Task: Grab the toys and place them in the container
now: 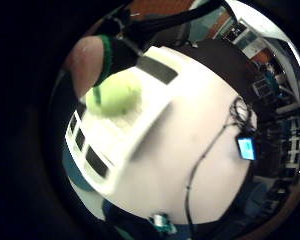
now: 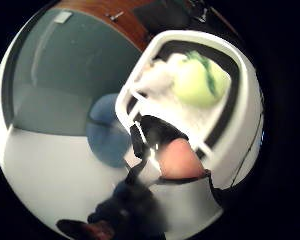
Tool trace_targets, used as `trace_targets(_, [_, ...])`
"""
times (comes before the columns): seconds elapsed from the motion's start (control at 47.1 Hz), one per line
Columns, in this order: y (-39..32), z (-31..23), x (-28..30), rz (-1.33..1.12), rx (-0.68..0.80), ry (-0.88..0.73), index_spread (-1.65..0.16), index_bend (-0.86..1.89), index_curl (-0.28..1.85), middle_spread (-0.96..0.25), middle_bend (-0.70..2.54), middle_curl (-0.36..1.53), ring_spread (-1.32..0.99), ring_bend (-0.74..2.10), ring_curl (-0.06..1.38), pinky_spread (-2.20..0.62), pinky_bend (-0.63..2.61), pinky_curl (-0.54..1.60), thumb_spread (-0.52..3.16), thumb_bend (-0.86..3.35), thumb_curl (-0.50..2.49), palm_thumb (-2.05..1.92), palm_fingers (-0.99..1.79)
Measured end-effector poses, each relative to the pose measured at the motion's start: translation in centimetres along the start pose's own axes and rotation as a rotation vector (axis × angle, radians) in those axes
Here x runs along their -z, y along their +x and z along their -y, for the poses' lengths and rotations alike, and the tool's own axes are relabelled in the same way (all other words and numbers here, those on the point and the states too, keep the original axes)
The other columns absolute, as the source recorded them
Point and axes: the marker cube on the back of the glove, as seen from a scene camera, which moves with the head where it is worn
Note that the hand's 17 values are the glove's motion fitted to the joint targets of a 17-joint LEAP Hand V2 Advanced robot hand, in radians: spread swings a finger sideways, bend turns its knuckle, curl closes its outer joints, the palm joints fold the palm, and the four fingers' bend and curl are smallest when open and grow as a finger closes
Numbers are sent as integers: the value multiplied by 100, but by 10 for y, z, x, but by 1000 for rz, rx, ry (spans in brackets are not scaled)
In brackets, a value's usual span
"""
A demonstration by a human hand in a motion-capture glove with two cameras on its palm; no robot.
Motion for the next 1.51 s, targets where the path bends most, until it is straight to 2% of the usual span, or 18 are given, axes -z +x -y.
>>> trace_targets(0.127, [31,-101,-10,-50,234,-258,-27,16,79,-3,34,59,-6,47,39,0,101,44,123,-2,39,-1,-23])
trace_targets(0.212, [35,-163,-37,-105,213,-367,-27,11,73,-2,26,56,-4,37,36,1,100,43,123,-2,38,-1,-24])
trace_targets(0.318, [49,-229,-62,-174,151,-430,-25,5,63,0,18,52,-2,35,35,3,102,42,121,-4,36,-3,-19])
trace_targets(0.467, [59,-297,-101,-268,-16,-483,-24,-4,48,2,15,47,-1,62,41,0,120,45,116,-5,33,-6,-1])
trace_targets(0.615, [53,-326,-139,-222,1,-534,-24,-9,30,2,13,42,-8,111,52,-15,148,49,113,-4,32,-4,8])
trace_targets(0.764, [33,-326,-154,-195,56,-459,-28,2,21,1,32,46,-13,124,55,-23,152,48,125,7,35,16,19])
trace_targets(0.87, [19,-323,-165,-205,108,-381,-28,14,21,-1,33,46,-20,126,53,-32,149,43,136,23,42,41,46])
trace_targets(1.039, [9,-303,-164,-109,127,-344,-29,35,30,-10,51,57,-29,124,55,-36,133,41,114,35,59,74,75])
trace_targets(1.145, [11,-278,-144,-63,98,-309,-32,54,38,-13,61,66,-32,127,58,-36,127,41,103,40,68,79,85])
trace_targets(1.273, [10,-245,-112,-64,65,-212,-35,68,49,-18,71,77,-36,133,65,-37,131,44,92,44,78,80,81])
trace_targets(1.4, [20,-188,-49,-35,20,-82,-37,78,60,-22,79,88,-38,139,70,-38,137,48,79,48,88,79,74])
trace_targets(1.506, [-3,-138,-1,-37,19,67,-39,86,69,-25,85,97,-40,144,74,-38,141,51,70,51,95,76,68])
